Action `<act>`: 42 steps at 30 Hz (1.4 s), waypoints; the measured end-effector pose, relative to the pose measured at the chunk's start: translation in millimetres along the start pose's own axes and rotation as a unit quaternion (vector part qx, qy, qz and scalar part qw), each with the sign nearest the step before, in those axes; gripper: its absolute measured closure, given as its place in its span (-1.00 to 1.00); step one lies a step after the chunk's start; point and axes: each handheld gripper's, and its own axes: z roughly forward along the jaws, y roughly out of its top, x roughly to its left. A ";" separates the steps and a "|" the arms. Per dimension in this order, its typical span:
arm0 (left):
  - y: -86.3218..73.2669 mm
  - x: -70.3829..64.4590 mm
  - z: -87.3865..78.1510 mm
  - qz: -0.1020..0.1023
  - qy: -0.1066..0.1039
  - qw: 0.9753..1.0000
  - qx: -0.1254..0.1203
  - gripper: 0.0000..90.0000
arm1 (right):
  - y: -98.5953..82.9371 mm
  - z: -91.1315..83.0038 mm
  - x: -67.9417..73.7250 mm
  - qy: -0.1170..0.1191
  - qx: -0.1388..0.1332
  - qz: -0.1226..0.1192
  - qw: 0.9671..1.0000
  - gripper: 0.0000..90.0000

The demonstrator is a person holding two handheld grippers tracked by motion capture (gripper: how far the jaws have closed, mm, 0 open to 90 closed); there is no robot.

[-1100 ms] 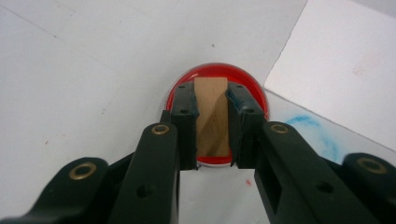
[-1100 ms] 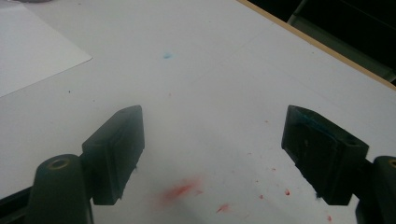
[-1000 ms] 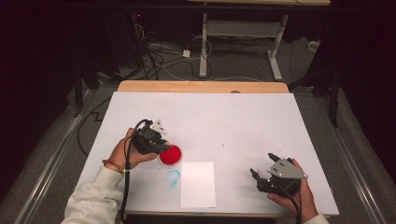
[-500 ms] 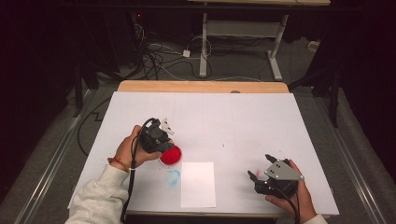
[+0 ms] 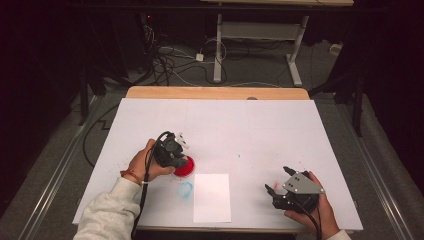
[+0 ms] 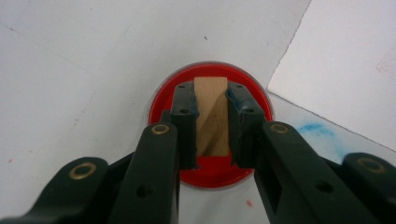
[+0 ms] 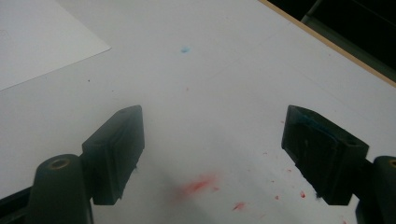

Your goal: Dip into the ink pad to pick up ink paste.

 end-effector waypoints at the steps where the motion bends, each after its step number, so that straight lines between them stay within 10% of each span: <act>1: -0.2 0.1 1.4 0.000 -0.002 1.000 0.002 0.63 | -0.1 -0.1 0.0 0.000 0.001 0.000 1.000 -0.52; 14: -4.2 6.3 10.4 -0.020 -0.030 0.999 0.003 0.63 | -0.6 0.0 0.9 0.002 0.005 -0.002 1.000 -0.52; 42: -4.2 -0.8 11.4 -0.033 -0.008 0.999 0.000 0.63 | 0.3 -0.7 1.4 -0.001 0.004 -0.005 1.000 -0.52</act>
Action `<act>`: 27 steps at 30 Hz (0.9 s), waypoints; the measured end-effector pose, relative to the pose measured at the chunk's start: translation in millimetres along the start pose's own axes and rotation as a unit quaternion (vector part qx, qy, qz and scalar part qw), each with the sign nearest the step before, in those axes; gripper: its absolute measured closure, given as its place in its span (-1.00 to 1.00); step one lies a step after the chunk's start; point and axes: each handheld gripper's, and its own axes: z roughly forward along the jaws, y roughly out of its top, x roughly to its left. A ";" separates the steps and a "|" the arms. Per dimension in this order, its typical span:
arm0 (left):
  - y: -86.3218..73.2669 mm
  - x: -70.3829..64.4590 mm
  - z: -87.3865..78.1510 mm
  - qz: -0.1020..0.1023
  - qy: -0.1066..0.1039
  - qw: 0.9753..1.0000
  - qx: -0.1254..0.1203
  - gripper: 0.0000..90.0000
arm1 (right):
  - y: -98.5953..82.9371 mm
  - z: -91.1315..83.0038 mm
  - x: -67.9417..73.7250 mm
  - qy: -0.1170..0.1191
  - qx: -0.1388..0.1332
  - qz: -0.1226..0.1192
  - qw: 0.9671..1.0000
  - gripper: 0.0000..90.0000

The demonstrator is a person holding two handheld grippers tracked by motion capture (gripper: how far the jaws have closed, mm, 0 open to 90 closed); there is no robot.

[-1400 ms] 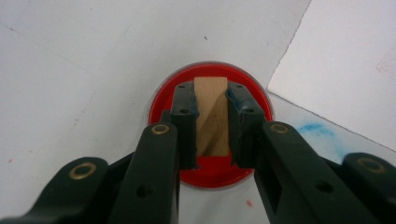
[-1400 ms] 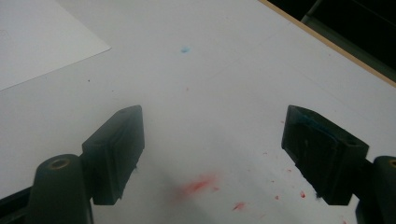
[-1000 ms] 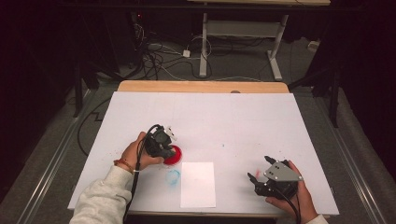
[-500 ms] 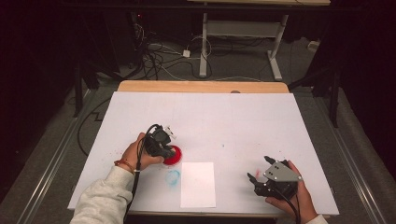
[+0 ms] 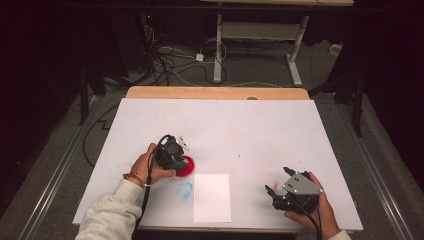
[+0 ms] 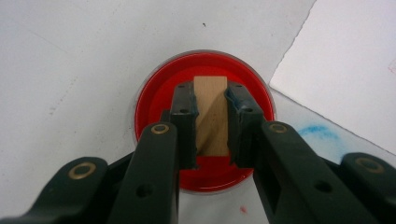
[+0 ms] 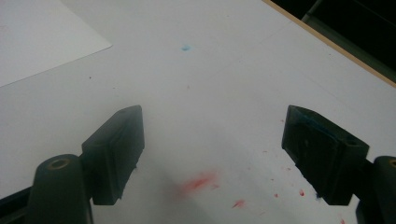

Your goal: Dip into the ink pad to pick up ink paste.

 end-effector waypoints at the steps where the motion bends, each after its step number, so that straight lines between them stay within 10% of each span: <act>1: 0.2 -0.5 -0.6 0.001 0.002 1.000 0.000 0.63 | 0.0 -0.2 0.1 -0.001 0.000 0.001 1.000 -0.52; 18: 4.0 -8.7 -62.2 0.010 0.033 0.998 -0.059 0.63 | -1.0 -0.8 -0.9 0.000 0.001 0.000 1.000 -0.52; 27: 3.0 -9.1 -61.7 0.009 0.029 0.998 -0.059 0.63 | -1.0 -0.5 -0.2 0.002 0.002 -0.001 1.000 -0.52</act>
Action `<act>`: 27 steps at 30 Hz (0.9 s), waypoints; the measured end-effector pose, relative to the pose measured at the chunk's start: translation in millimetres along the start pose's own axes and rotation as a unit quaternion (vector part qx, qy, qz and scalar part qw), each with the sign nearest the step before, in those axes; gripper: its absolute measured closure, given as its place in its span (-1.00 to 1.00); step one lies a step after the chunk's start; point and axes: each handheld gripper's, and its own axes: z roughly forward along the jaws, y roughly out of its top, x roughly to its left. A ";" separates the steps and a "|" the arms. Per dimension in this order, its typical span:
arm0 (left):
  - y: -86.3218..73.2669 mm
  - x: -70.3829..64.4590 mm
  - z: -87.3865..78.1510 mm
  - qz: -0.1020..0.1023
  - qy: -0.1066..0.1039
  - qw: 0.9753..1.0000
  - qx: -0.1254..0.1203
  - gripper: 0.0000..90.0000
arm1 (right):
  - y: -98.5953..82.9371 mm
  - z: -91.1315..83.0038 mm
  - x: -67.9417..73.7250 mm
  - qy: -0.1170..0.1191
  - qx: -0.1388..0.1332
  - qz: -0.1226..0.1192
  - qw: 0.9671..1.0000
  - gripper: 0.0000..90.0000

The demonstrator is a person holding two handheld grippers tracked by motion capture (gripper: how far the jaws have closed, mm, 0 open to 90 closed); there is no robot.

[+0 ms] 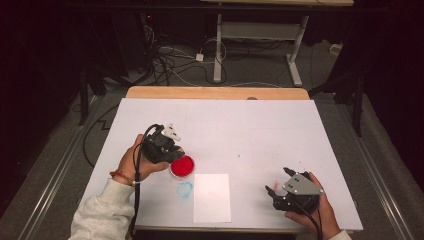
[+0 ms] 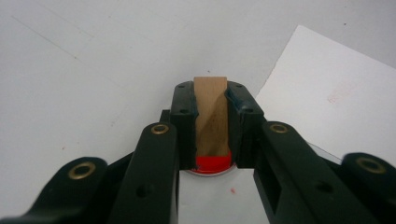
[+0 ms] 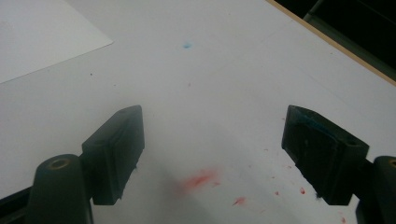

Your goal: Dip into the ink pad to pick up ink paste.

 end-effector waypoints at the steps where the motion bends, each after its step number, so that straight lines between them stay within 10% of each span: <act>1: -0.1 -0.4 2.5 0.000 0.000 1.000 0.002 0.63 | -0.1 0.1 -0.1 0.000 0.000 0.000 1.000 -0.52; 17: -4.8 -3.8 56.2 0.016 -0.017 0.997 0.074 0.63 | -0.8 -0.7 -0.1 0.000 0.002 -0.006 1.000 -0.52; 27: -5.3 -5.2 61.0 0.015 -0.011 0.997 0.078 0.63 | -0.6 -0.2 0.5 -0.001 0.003 -0.006 1.000 -0.52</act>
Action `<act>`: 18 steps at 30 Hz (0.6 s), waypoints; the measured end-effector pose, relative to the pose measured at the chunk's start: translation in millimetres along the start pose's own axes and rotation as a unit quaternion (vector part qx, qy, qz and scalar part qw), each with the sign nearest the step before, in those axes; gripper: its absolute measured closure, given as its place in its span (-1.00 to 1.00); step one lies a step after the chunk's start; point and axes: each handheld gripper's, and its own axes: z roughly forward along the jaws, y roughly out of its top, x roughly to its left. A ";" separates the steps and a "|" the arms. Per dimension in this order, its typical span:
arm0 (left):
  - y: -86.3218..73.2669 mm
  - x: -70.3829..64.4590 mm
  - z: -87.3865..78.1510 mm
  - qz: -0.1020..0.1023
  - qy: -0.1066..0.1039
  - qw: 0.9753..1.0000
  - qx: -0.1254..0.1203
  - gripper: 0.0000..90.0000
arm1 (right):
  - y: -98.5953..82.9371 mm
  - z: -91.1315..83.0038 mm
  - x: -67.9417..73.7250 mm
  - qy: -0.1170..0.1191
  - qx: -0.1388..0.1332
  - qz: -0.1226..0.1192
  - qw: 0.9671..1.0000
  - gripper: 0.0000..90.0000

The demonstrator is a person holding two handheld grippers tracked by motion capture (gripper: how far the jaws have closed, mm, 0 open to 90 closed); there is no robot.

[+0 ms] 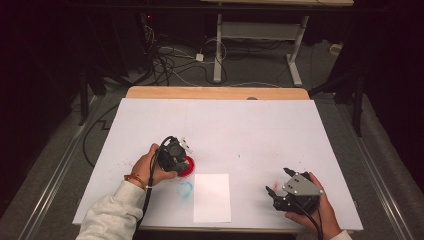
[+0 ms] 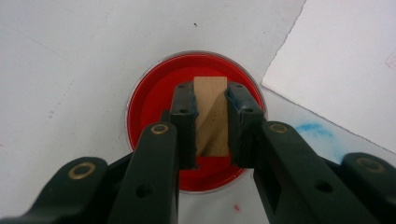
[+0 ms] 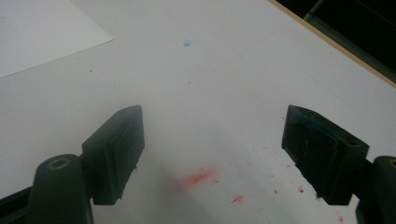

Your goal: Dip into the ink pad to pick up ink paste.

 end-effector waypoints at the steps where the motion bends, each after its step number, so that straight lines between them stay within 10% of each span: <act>1: 0.1 -0.2 0.2 0.000 0.001 1.000 0.001 0.63 | 0.1 0.1 0.2 0.000 0.000 0.000 1.000 -0.52; 18: 0.0 -3.0 1.9 0.003 0.009 1.000 0.004 0.63 | 0.8 0.8 1.7 0.001 0.000 -0.004 1.000 -0.52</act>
